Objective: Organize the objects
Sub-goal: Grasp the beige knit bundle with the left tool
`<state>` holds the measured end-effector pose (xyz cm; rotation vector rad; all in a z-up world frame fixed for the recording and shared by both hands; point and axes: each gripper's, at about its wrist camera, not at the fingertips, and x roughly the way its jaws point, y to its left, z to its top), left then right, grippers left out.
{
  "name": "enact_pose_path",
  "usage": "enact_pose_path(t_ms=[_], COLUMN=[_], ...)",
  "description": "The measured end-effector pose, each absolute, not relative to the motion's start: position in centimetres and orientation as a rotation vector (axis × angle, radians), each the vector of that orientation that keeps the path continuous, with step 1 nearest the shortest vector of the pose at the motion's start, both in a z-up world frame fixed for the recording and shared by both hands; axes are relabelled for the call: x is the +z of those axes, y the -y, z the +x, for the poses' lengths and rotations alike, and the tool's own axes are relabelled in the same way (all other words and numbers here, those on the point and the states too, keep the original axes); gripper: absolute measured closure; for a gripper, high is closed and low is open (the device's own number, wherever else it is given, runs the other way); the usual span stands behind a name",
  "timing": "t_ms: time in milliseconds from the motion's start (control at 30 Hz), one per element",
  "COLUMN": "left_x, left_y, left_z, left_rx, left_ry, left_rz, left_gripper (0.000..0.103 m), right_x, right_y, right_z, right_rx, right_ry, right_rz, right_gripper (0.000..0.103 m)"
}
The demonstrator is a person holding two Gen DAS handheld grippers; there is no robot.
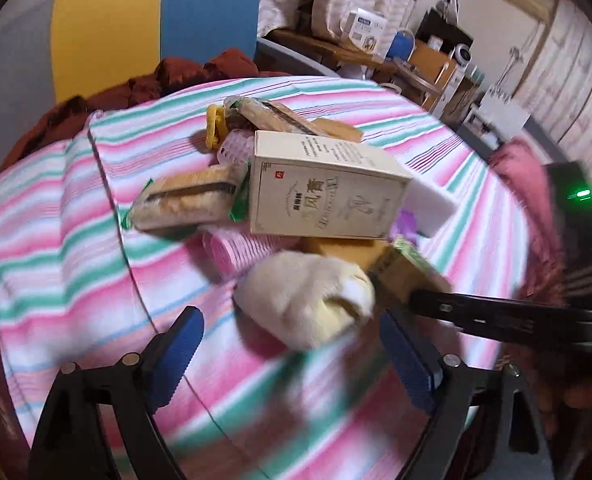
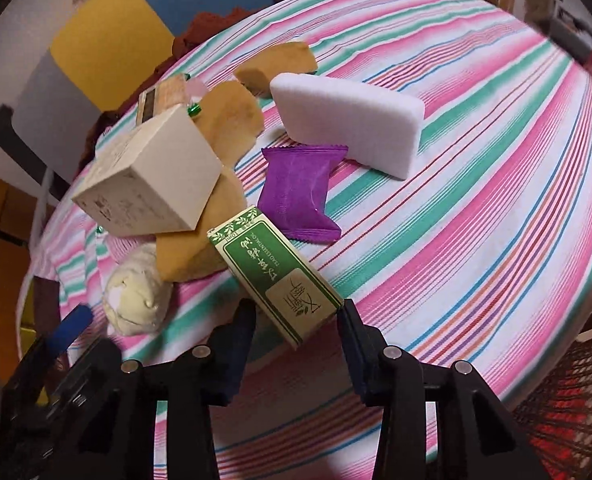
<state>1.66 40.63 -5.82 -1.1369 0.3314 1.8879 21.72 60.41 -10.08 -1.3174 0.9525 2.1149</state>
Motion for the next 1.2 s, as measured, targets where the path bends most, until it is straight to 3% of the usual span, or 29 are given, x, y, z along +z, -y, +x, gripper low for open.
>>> enact_pose_path(t_ms=[67,167,200,267,400,500,833,1033,1200], left_x=[-6.2,-7.1,-7.6,-8.2,-8.3,-8.2,-8.2,-7.5,-7.4], left_y=[-41.2,-42.0,-42.2,-42.3,-41.1,-39.7,-32.9,-29.8,-27.5], left_z=[1.7,1.6,1.5,1.2,1.0,1.4,2.3,3.7,4.1], left_rx=[1.893,1.888,1.879,1.840,1.823,1.807,1.806,1.836,1.831], left_ry=[-0.361,-0.400,-0.421,-0.411,-0.319,-0.288,-0.125,-0.139,-0.094], left_rz=[-1.105,-1.107,-1.131,-1.168,-1.155,-1.139,-1.146,-1.108,-1.100], left_gripper=[0.001,0.002,0.006,0.031,0.034,0.045,0.047,0.047,0.047], right_x=[-10.2,-10.4,-10.5,-8.9,-6.8,-6.7,-6.2,-5.6,-7.6], right_y=[-60.6,-60.4,-60.3,-58.7,-57.7,-57.9,-55.9,-52.8,-49.5], right_z=[22.5,23.3,23.4,21.3,17.2,17.9,19.4,20.1,13.7], right_rx=[2.123,2.134,2.135,2.133,2.138,2.154,2.254,2.306,2.318], right_ry=[-0.947,-0.899,-0.884,-0.864,-0.896,-0.934,-0.958,-0.938,-0.924], right_rz=[-1.303,-1.296,-1.297,-1.310,-1.337,-1.327,-1.369,-1.411,-1.428], right_gripper=[0.058,0.058,0.058,0.058,0.059,0.059,0.061,0.063,0.065])
